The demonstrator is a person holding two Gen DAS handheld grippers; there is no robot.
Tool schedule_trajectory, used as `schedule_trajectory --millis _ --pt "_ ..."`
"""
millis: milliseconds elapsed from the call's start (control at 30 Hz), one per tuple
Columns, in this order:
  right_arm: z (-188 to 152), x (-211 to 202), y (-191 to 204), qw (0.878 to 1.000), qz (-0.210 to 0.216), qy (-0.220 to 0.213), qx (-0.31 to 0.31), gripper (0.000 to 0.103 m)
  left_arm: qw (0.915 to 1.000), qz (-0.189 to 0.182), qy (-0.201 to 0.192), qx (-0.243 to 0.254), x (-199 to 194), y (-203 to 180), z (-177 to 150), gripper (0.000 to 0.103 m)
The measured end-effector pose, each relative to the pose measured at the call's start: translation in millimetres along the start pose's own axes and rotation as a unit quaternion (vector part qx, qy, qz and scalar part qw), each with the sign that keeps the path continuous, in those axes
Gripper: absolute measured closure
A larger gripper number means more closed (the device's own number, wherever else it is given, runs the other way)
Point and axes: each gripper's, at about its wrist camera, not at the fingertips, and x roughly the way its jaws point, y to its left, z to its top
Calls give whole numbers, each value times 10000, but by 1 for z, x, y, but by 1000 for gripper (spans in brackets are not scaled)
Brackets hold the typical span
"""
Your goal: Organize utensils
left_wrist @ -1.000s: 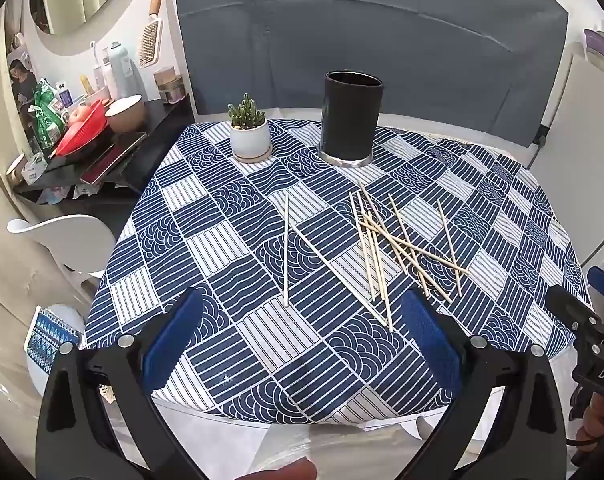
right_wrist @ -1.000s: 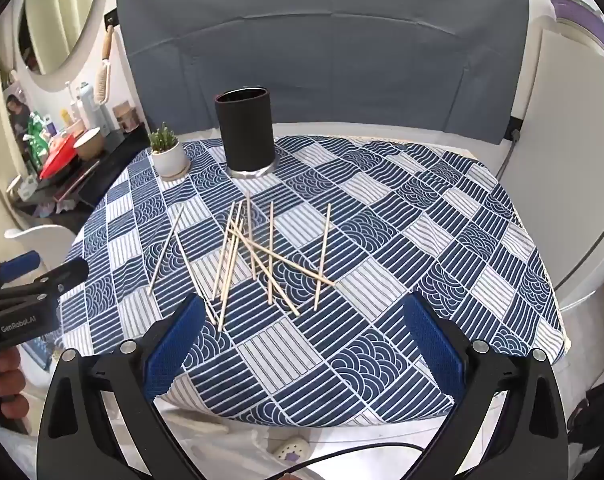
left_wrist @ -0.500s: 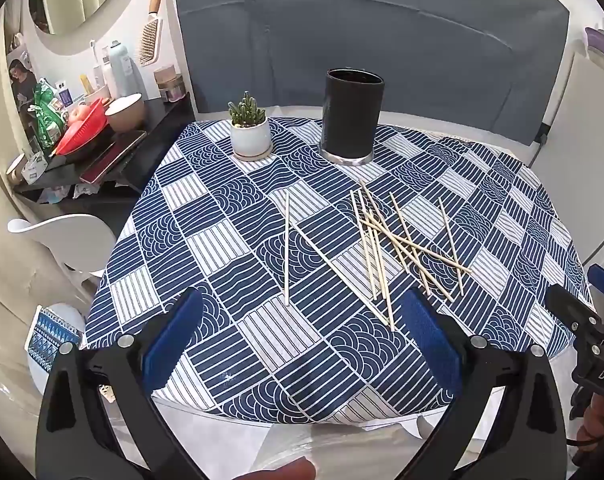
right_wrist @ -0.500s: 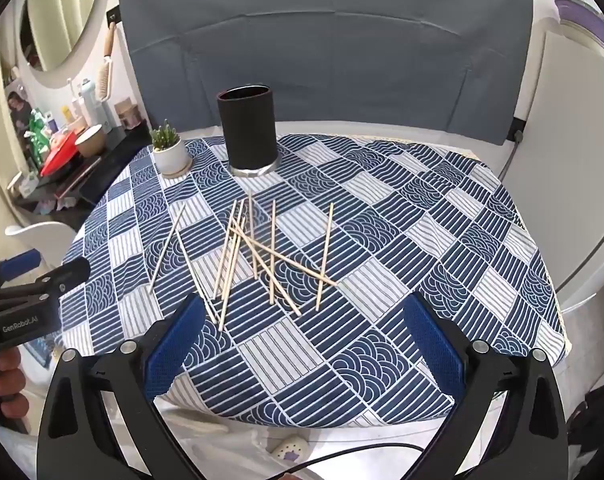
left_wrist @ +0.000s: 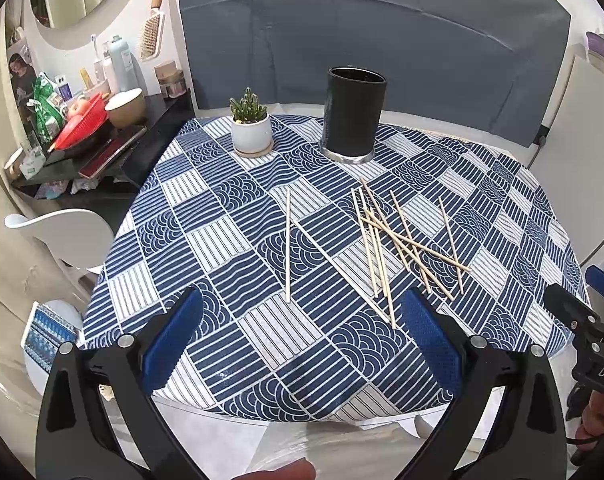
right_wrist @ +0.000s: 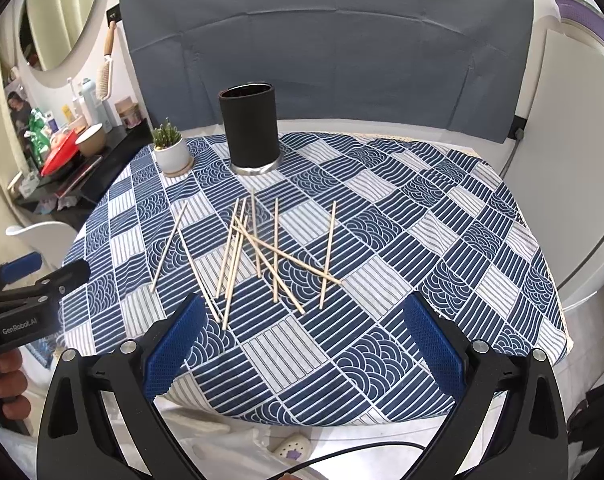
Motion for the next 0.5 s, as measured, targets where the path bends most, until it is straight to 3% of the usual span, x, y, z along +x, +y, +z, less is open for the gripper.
schedule_trajectory --millis 500 --pt "3 3 -3 9999 -1 72 81 8 9999 -24 69 82 4 -2 -3 6"
